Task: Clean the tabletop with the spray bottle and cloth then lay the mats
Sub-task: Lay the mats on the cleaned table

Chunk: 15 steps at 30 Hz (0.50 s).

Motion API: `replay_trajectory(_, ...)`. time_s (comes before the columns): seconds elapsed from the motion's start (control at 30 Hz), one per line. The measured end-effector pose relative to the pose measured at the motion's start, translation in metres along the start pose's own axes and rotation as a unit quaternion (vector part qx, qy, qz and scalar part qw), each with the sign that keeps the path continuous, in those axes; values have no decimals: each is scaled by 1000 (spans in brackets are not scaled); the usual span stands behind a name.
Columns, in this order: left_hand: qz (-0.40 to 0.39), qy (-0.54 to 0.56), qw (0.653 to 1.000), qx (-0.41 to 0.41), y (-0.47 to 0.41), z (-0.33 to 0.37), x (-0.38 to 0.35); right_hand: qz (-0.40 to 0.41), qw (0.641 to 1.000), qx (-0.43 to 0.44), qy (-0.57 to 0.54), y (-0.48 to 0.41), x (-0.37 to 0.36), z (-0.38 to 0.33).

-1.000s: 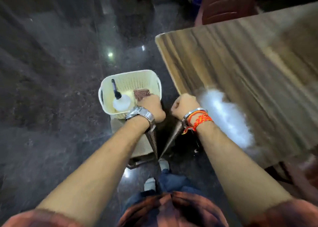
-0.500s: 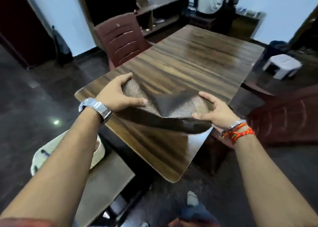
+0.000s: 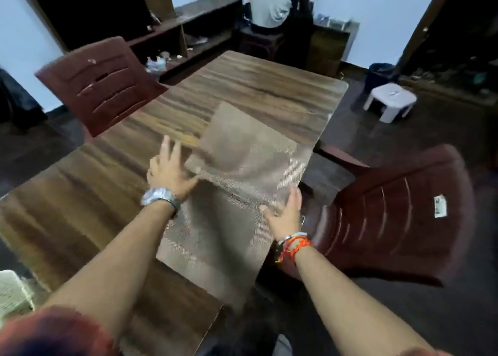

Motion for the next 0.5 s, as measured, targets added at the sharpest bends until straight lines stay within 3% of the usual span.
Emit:
replay_trajectory(0.03, -48, -28, 998, 11, 3, 12, -20, -31, 996, -30, 84, -8, -1, 9)
replay_trajectory(0.1, -169, -53, 984, -4, 17, 32, -64, -74, 966, 14, 247, -15, -5, 28)
replay_trajectory(0.17, -267, -82, 960, -23, 27, 51, -102, -139, 928, 91, 334, -20, -12, 43)
replay_trajectory(0.23, -323, -91, 942, 1, 29, 65, -126, -198, 890, 116, 393, -28, -20, 56)
replay_trajectory(0.5, -329, -125, 936, 6, -36, 107, -150, -215, 860, 112, 449, -111, -22, 60)
Point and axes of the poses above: each hand's wrist, its own y-axis away from the middle knuckle, its own x-axis out of the back of the hand, z = x × y, the point moved 1 cm from there along -y, towards the middle knuckle, and after that the axes turned 8 degrees about -y, right-handed, at the moved point
